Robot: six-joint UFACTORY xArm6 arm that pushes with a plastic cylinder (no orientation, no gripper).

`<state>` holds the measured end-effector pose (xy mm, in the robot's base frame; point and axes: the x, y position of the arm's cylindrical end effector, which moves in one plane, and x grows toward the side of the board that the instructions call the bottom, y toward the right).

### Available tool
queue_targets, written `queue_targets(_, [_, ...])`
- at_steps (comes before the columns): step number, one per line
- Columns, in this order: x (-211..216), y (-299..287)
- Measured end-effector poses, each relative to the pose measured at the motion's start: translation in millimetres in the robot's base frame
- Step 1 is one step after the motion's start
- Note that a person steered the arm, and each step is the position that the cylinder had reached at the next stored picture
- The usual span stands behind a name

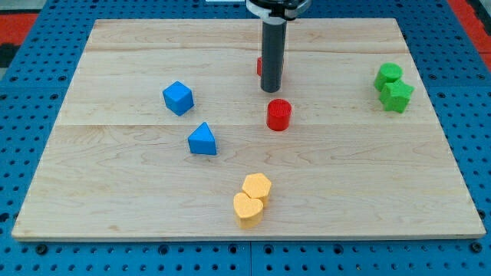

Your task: Slide the red circle towards red star

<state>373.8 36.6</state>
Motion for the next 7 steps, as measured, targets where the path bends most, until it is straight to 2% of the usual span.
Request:
queue_targets(1, [27.6, -0.4])
queue_targets(4, [100.6, -60.5])
queue_targets(6, [109.6, -23.7])
queue_targets(7, [93.9, -9.2])
